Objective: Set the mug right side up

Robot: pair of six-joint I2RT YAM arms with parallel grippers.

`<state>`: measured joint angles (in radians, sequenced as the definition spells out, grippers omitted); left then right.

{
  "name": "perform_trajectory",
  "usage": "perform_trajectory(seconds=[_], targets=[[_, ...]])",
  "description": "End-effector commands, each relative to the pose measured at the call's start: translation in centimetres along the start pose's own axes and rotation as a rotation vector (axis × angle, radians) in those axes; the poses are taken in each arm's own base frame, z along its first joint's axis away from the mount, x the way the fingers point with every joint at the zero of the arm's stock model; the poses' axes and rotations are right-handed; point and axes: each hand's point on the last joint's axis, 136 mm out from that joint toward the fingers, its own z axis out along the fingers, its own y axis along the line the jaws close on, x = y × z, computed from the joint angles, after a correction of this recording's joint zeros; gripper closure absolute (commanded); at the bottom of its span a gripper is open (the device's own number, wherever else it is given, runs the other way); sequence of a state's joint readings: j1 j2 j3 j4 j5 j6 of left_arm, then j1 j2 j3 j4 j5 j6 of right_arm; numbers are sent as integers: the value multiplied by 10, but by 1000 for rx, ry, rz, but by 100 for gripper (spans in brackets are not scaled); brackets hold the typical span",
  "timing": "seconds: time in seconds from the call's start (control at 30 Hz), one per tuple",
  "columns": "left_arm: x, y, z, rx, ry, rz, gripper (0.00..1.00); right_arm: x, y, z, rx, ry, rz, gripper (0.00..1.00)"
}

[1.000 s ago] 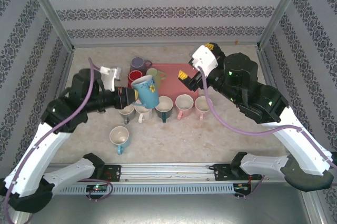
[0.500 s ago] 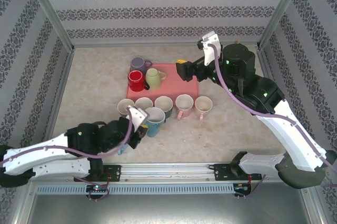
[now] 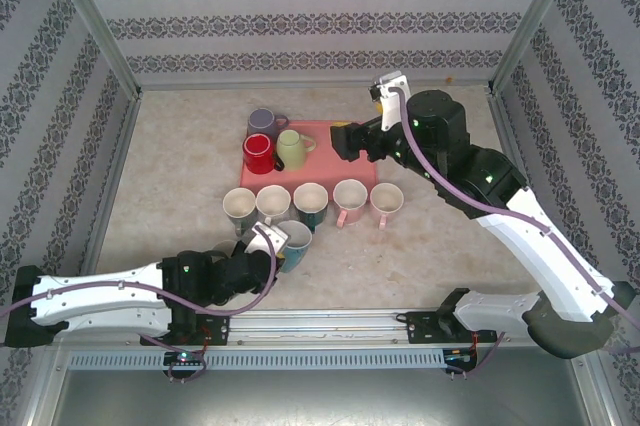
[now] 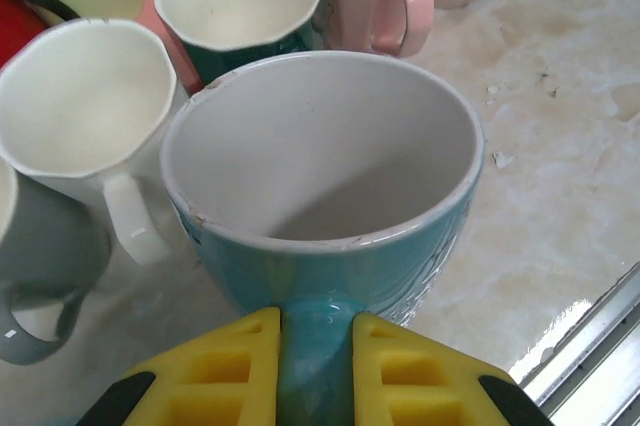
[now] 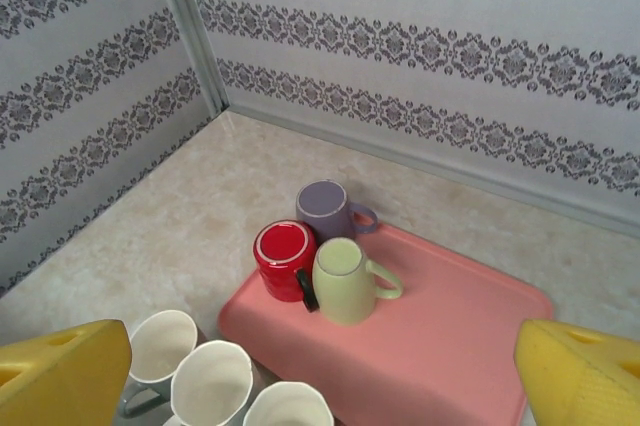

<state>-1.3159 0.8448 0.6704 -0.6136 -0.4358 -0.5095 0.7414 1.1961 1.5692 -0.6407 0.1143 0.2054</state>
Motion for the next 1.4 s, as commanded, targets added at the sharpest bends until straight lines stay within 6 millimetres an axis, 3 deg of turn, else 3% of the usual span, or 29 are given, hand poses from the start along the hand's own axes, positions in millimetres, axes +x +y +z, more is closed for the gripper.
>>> perform_trajectory(seconds=[0.0, 0.5, 0.87, 1.37], targets=[[-9, -6, -3, 34, -64, -89, 100, 4, -1, 0, -8, 1, 35, 2], [22, 14, 14, -48, -57, -29, 100, 21, 0, 13, -26, 24, 10, 2], [45, 16, 24, -63, 16, -40, 95, 30, -4, 16, -22, 29, 23, 2], [57, 28, 14, -85, 60, -50, 85, 33, -6, 17, -26, 25, 33, 2]])
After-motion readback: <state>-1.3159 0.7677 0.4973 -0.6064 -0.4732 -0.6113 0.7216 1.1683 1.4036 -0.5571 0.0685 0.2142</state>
